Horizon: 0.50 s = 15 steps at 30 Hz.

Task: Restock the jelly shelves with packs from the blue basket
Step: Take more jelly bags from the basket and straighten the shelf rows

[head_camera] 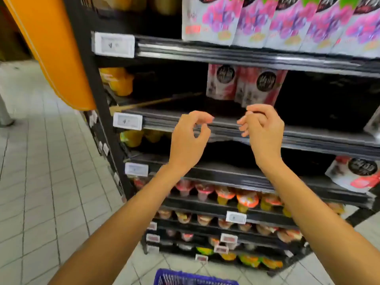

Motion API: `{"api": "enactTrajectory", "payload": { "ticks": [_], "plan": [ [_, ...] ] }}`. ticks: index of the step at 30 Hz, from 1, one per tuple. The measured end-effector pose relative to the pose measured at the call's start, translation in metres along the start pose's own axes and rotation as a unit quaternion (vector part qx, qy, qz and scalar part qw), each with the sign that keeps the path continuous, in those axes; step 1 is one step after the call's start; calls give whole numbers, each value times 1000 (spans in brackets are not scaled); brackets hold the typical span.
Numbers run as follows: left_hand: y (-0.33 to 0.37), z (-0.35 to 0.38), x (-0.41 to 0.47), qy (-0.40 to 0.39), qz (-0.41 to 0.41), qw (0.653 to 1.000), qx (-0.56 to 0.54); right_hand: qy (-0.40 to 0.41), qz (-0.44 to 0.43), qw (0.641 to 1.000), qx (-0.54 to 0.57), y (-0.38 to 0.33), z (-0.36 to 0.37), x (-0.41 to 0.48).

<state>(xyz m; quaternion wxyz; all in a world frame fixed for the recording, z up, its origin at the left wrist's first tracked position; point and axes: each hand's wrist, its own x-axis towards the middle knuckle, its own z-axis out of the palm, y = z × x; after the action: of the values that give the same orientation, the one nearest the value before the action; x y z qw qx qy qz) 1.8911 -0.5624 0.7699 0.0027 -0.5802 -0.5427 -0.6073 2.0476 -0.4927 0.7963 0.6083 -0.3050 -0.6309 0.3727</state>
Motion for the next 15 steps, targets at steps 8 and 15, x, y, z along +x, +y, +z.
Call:
{"api": "enactTrajectory", "payload": {
  "ticks": [8,15],
  "plan": [
    [-127,55,-231,-134,-341,930,-31,-80,323,940,-78,193,-46,-197],
    [-209,87,-434,-177,-511,841,-16,-83,515,847,-102,343,-97,-375]
  ]
}}
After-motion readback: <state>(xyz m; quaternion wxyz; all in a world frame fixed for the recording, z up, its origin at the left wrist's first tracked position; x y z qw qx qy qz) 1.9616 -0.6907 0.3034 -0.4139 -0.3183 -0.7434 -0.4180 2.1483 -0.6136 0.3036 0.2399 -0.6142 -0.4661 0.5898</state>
